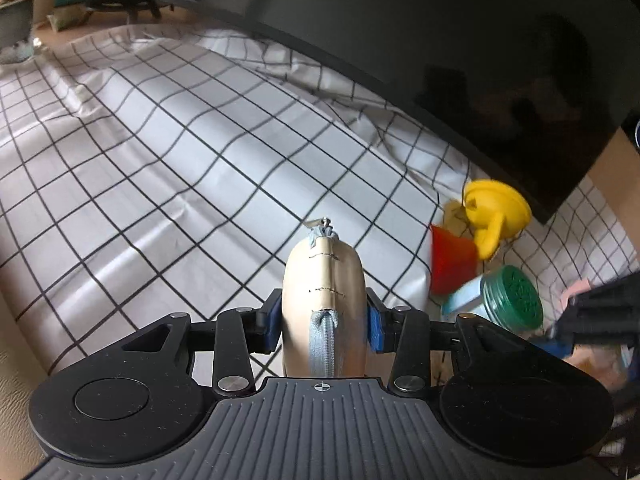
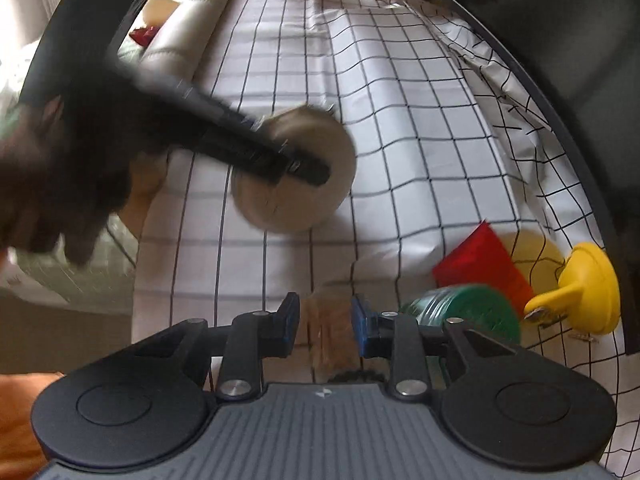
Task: Organize soft objects
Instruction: 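Grasp the small beige bow clip with the right tool while the left tool holds the sponge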
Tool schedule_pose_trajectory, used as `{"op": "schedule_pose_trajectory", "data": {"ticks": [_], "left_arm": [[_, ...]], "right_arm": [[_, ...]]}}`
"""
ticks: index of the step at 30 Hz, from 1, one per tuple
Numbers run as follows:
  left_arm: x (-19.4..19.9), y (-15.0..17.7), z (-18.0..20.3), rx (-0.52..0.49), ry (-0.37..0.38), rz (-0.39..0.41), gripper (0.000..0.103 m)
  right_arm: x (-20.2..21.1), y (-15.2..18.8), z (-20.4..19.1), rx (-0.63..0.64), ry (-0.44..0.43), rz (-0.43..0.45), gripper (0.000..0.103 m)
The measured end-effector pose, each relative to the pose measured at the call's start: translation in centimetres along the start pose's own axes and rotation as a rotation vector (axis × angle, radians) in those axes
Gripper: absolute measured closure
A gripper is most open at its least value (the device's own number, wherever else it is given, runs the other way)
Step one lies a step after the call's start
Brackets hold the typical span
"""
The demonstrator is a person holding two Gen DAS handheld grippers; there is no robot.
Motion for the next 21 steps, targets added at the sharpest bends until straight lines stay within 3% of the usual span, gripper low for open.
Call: {"op": "schedule_pose_trajectory", "data": {"ticks": [3, 7, 16, 19, 21], "left_arm": [[-0.8, 0.5, 0.5, -0.04, -0.04, -0.049, 0.057], [-2.0, 2.2, 0.9, -0.04, -0.035, -0.129, 0.058], [-1.4, 2.3, 0.1, 0.024, -0.042, -0.065, 0.059], [-1.0, 1.7, 0.3, 0.026, -0.033, -0.05, 0.059], [-1.0, 1.4, 0.4, 0.022, -0.037, -0.051, 0.059]], "right_arm": [[-0.9, 1.6, -0.2, -0.031, 0.018, -0.002, 0.075], [-2.2, 3.7, 0.4, -0.101, 0.038, -0.016, 0.075], [-4.2, 4.2, 1.5, -0.204, 0.006, -0.01, 0.076], [-4.4, 4.0, 1.1, -0.212, -0.012, -0.013, 0.089], [-4.0, 3.7, 1.0, -0.215, -0.022, -0.004, 0.092]]}}
Point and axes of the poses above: each gripper's, at about its wrist camera, not at the fingertips, and x roughly against the way its jaws point, z to its right, y to its underside, the point moved 7 cm from there along -x, roughly the way its jaws point, and after that the axes turned 9 degrees about z, right-handed, at the moved point
